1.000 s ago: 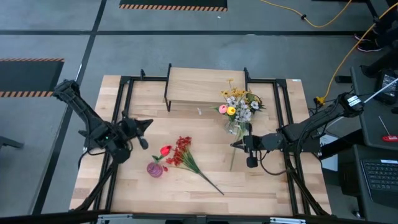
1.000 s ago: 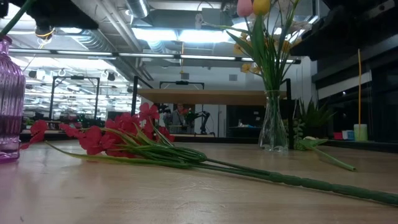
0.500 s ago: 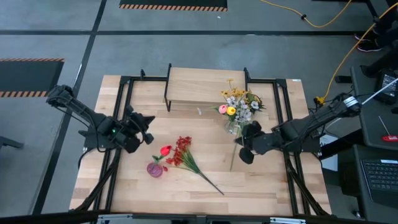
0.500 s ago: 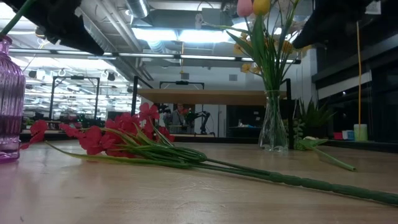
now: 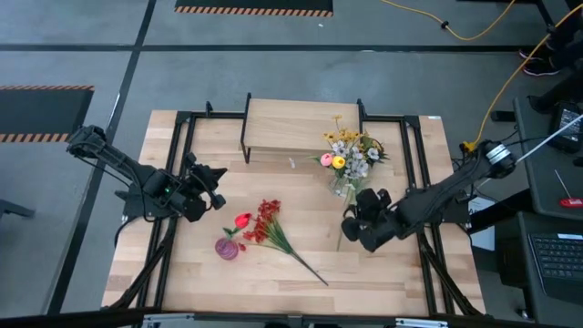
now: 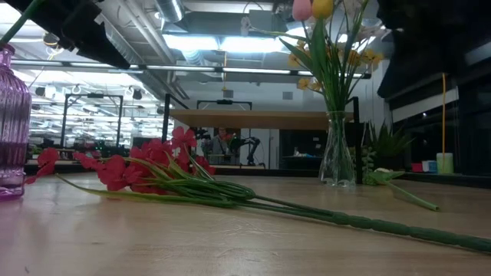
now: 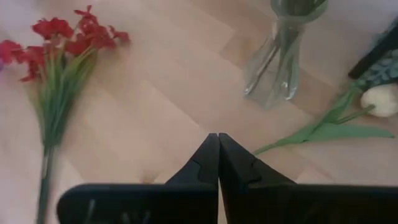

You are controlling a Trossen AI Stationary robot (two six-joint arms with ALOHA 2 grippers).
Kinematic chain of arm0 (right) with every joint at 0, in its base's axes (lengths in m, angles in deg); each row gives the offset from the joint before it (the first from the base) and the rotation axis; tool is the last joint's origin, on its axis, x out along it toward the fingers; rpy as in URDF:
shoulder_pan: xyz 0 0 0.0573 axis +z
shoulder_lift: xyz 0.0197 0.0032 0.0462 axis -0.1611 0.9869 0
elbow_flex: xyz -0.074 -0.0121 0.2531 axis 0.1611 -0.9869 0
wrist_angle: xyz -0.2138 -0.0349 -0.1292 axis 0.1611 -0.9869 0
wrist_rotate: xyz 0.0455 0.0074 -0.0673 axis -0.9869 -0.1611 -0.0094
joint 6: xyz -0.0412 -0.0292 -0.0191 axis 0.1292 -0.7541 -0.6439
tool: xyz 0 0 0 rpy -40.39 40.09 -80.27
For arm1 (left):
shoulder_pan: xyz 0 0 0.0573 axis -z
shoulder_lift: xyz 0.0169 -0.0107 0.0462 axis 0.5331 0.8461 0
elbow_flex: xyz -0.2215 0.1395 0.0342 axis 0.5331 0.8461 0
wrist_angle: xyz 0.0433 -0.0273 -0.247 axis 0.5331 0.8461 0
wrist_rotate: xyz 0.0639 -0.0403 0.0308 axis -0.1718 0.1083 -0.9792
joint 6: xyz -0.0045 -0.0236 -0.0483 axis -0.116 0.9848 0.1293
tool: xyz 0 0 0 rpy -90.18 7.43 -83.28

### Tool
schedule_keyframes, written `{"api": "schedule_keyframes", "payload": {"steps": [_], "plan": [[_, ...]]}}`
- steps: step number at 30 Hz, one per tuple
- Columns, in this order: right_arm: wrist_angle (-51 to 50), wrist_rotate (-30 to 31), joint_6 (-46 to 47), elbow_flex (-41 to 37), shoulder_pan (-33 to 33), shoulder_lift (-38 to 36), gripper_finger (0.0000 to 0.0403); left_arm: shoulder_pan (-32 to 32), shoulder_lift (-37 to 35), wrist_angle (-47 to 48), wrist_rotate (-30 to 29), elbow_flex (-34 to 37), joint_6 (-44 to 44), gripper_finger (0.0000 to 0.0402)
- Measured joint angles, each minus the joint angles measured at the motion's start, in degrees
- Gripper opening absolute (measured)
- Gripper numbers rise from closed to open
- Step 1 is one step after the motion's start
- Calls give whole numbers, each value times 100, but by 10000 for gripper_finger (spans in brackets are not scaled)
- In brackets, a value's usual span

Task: Pick and place flowers into a vace then onto a shelf
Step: Put the light yellow flower into the violet vase

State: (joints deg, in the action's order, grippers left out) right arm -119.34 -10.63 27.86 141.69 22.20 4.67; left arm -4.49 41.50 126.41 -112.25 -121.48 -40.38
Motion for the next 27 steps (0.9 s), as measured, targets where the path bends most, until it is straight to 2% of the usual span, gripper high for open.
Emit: {"api": "schedule_keyframes", "payload": {"steps": [4, 10, 13, 19, 27], "plan": [[-134, 251, 570, 0, 230, 384, 2, 0, 0, -2, 17, 0, -58, 5], [-817, 368, 1904, -2, 403, 853, 2, 2, 0, -9, 203, 0, -55, 1], [-984, 237, 2415, -4, 403, 935, 3, 2, 0, -15, 235, 0, -55, 3], [-829, 73, 2478, -4, 356, 950, 13, 2, 0, -20, 236, 0, -58, 3], [-677, -54, 2463, -4, 135, 963, 85, 2, 0, -17, 287, -2, -57, 5]]}}
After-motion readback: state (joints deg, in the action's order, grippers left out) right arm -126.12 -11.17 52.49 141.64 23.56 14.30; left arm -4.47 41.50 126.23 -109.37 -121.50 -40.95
